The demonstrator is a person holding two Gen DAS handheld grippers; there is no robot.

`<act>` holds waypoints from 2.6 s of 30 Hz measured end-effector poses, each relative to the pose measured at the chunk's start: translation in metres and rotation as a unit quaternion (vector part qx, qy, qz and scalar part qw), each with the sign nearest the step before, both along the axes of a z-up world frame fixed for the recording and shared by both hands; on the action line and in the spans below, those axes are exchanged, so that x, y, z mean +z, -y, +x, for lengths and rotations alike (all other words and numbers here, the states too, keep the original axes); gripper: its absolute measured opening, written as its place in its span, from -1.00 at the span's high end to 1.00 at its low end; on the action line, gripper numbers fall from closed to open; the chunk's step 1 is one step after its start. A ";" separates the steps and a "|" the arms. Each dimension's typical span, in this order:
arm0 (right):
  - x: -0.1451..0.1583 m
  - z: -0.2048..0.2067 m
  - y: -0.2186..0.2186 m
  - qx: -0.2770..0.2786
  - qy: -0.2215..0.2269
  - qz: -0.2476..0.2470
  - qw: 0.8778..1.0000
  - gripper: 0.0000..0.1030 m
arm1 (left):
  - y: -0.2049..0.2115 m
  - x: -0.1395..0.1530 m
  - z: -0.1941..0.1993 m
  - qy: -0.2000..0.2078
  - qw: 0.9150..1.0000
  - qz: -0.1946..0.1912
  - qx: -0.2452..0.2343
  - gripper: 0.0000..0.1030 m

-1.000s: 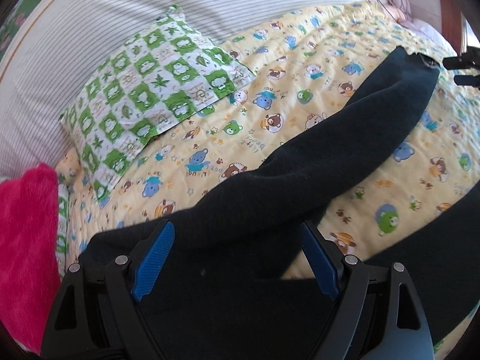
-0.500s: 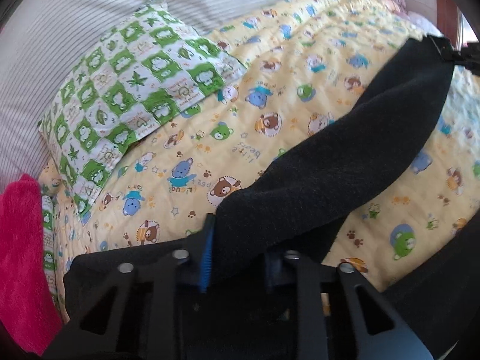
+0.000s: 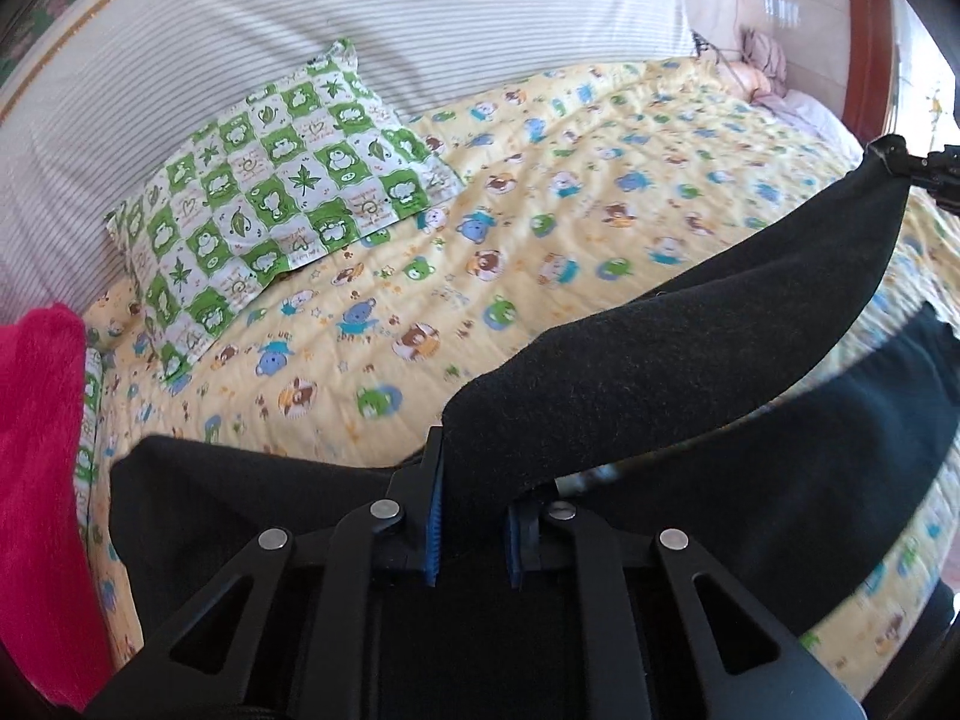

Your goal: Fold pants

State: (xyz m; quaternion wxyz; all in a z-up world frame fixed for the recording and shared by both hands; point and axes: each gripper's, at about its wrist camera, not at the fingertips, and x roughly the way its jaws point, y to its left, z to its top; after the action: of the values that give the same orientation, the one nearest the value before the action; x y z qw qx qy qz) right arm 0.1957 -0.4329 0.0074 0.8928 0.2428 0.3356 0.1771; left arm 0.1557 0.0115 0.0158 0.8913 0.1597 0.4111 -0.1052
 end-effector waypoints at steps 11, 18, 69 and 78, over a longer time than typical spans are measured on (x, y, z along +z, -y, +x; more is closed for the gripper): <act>-0.021 -0.071 0.016 -0.001 -0.021 0.004 1.000 0.83 | 0.003 0.003 -0.058 0.015 1.000 -0.006 -0.012 0.75; -0.043 -0.110 0.019 -0.004 -0.041 0.007 0.999 0.83 | -0.001 -0.003 -0.082 0.007 1.000 -0.018 -0.014 0.79; -0.050 -0.142 -0.158 0.192 0.031 -0.114 0.974 -0.22 | -0.130 -0.027 -0.150 -0.009 0.960 -0.165 0.225 -0.14; -0.057 -0.143 -0.238 0.292 0.061 -0.159 0.941 -0.22 | -0.168 -0.022 -0.152 -0.006 0.941 -0.197 0.276 -0.17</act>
State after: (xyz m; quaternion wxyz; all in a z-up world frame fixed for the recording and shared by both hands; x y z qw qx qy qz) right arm 0.0524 -0.1947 -0.0495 0.8477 -0.0219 0.3603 0.3887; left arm 0.0041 0.1798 -0.0064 0.8963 -0.1394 0.4159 0.0652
